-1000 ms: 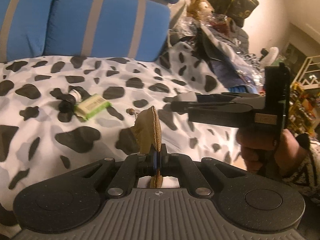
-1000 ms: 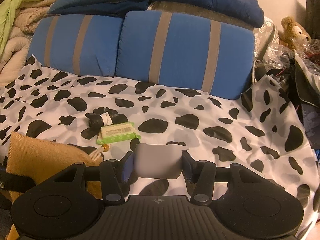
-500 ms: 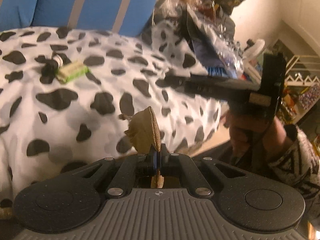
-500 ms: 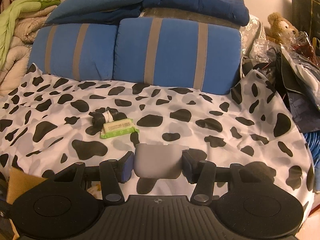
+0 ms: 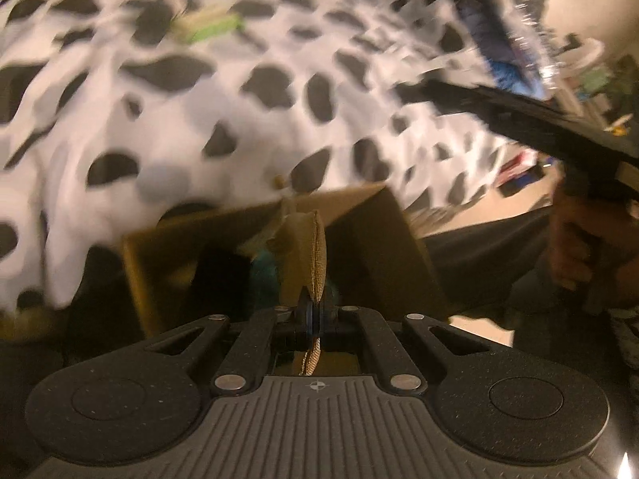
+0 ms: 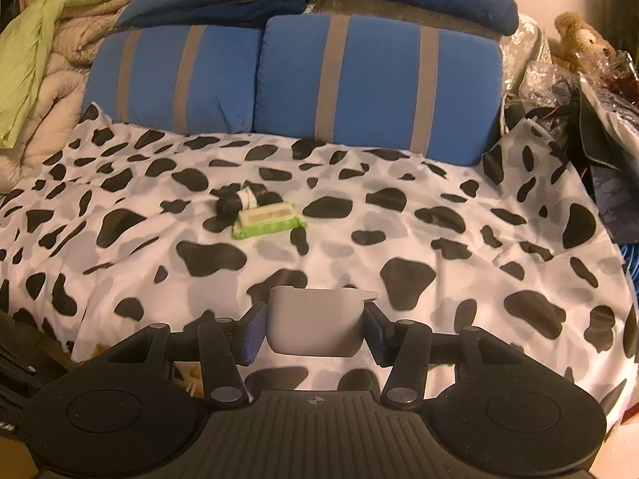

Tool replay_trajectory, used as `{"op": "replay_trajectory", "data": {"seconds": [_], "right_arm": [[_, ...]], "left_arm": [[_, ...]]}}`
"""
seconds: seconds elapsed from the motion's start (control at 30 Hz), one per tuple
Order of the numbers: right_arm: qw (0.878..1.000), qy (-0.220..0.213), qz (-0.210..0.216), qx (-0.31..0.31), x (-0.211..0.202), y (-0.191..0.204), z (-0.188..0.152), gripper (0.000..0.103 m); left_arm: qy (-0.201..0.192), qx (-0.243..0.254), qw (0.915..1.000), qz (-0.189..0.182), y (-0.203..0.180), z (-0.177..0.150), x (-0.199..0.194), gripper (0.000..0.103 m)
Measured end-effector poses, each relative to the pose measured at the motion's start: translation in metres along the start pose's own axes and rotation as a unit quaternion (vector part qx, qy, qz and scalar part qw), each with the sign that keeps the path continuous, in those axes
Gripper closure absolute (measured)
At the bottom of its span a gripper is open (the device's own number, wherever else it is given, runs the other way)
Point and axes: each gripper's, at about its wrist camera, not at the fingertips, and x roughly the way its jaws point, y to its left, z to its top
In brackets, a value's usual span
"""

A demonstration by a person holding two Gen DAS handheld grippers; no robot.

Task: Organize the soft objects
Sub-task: 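Carry the pouch with the left gripper while the right carries the earbud case into the cardboard box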

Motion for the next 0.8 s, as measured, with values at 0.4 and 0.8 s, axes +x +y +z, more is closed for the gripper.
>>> {"op": "replay_trajectory", "data": {"seconds": [0.4, 0.8], "right_arm": [[0.995, 0.076, 0.055, -0.022, 0.007, 0.021, -0.016, 0.049], [0.985, 0.137, 0.095, -0.041, 0.020, 0.034, -0.025, 0.048]], "left_arm": [[0.028, -0.028, 0.9946, 0.096, 0.010, -0.002, 0.006, 0.030], [-0.053, -0.049, 0.9847, 0.158, 0.014, 0.006, -0.014, 0.030]]}}
